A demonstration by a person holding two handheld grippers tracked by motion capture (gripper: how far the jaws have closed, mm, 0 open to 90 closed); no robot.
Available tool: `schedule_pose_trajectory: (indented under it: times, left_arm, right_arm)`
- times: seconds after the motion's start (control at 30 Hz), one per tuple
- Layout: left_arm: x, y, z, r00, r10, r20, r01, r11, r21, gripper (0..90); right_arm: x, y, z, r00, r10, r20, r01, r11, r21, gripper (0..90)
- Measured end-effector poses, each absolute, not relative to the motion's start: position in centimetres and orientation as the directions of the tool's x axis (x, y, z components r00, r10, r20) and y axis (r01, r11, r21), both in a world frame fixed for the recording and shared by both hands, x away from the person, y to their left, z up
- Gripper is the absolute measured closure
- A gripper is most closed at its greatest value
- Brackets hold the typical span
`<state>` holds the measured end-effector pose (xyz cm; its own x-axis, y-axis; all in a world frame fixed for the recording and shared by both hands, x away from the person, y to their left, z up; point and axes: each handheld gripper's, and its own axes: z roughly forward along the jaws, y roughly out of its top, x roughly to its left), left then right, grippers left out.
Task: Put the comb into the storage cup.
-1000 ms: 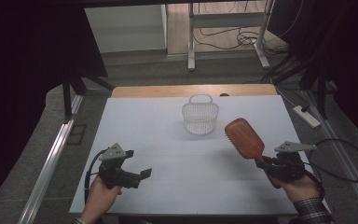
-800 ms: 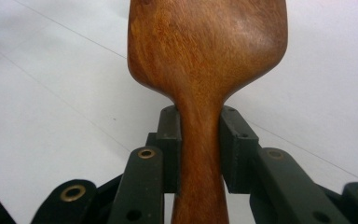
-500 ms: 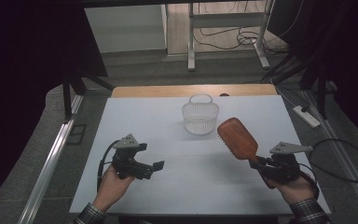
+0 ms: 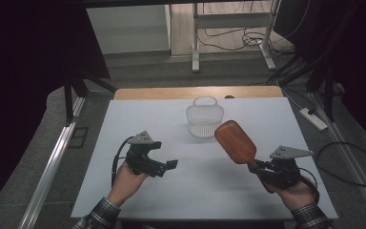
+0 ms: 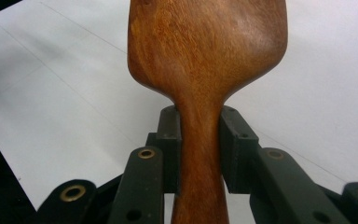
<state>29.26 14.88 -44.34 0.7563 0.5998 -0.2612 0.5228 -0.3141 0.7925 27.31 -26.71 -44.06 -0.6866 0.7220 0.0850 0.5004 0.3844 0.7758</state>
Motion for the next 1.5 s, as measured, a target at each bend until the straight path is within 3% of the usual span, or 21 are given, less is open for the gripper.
schedule_pose_trajectory:
  times: [1.5]
  left_arm:
    - [32.5,9.7,-44.2,0.770,0.483,-0.416,0.569,-0.227,0.790,0.0]
  right_arm:
    - [26.5,-21.7,-44.2,-0.759,0.646,0.086,0.413,0.375,0.830,72.3]
